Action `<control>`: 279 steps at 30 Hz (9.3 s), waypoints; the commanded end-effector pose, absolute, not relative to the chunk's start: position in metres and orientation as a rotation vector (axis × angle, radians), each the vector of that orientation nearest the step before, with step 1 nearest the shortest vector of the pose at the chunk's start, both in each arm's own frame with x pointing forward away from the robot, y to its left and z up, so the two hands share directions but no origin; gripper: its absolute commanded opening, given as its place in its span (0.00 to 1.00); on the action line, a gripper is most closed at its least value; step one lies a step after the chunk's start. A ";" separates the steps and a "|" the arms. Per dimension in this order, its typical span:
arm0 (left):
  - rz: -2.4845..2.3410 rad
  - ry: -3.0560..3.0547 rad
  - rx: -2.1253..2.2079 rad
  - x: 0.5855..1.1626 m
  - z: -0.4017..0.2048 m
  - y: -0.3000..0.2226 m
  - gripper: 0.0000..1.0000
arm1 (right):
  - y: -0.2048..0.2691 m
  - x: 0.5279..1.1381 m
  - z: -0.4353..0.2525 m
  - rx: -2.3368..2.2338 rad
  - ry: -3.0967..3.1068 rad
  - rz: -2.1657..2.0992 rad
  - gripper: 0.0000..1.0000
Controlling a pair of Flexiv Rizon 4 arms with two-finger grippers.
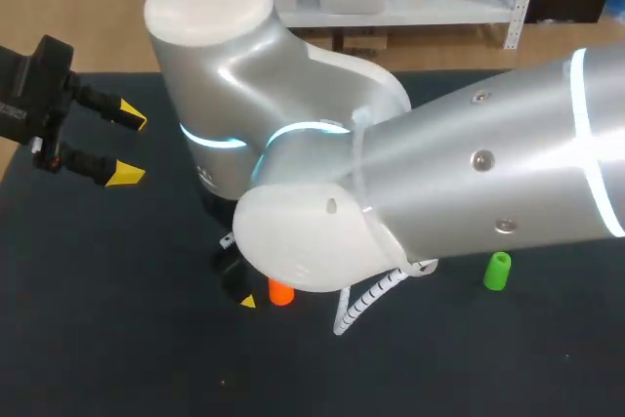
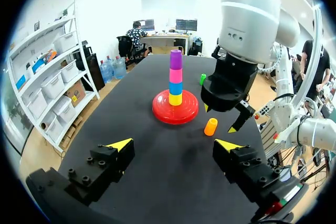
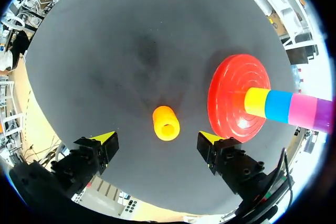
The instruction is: Pick up and stack the cylinders on the red base in this order: pink,purple,orange,green
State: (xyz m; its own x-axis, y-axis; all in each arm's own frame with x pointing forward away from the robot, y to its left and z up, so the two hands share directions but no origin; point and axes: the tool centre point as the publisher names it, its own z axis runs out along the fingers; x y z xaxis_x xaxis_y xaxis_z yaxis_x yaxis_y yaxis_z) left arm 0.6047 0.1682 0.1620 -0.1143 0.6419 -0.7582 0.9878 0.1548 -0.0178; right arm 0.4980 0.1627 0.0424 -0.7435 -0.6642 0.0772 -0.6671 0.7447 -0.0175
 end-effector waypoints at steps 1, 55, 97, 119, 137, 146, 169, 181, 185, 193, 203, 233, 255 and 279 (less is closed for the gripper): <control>-0.732 1.823 1.550 0.605 0.161 0.169 1.00 | 0.161 0.498 0.039 1.079 -2.886 0.050 1.00; -0.732 1.823 1.550 0.605 0.161 0.169 1.00 | 0.146 0.545 0.133 0.897 -3.078 0.119 0.00; -0.732 1.823 1.550 0.605 0.161 0.169 1.00 | 0.075 0.638 0.234 0.208 -3.199 0.078 0.00; -0.732 1.823 1.550 0.605 0.161 0.169 1.00 | 0.065 0.643 0.231 0.130 -3.168 0.049 0.00; -0.732 1.823 1.550 0.605 0.161 0.169 1.00 | 0.063 0.640 0.206 0.104 -3.106 0.015 0.00; -0.732 1.823 1.550 0.605 0.161 0.169 1.00 | 0.053 0.633 0.245 0.149 -3.202 -0.089 1.00; -0.732 1.823 1.550 0.605 0.161 0.169 1.00 | -0.071 0.533 0.142 0.271 -3.332 -0.124 1.00; -0.732 1.823 1.550 0.605 0.161 0.169 1.00 | -0.098 0.533 0.076 0.188 -3.255 0.055 1.00; -0.732 1.823 1.550 0.605 0.161 0.169 1.00 | -0.098 0.533 0.076 0.188 -3.255 0.055 1.00; -0.732 1.823 1.550 0.605 0.161 0.169 1.00 | -0.098 0.533 0.076 0.188 -3.255 0.055 1.00; -0.732 1.823 1.550 0.605 0.161 0.169 1.00 | -0.098 0.533 0.075 0.184 -3.245 0.053 1.00; -0.732 1.823 1.550 0.605 0.161 0.169 1.00 | -0.116 0.525 0.030 0.103 -3.173 0.005 0.71; -0.732 1.823 1.550 0.605 0.161 0.169 1.00 | -0.116 0.525 0.022 0.109 -3.156 0.021 0.00; -0.732 1.823 1.550 0.605 0.161 0.169 1.00 | -0.018 0.605 0.293 0.236 -3.286 0.025 0.00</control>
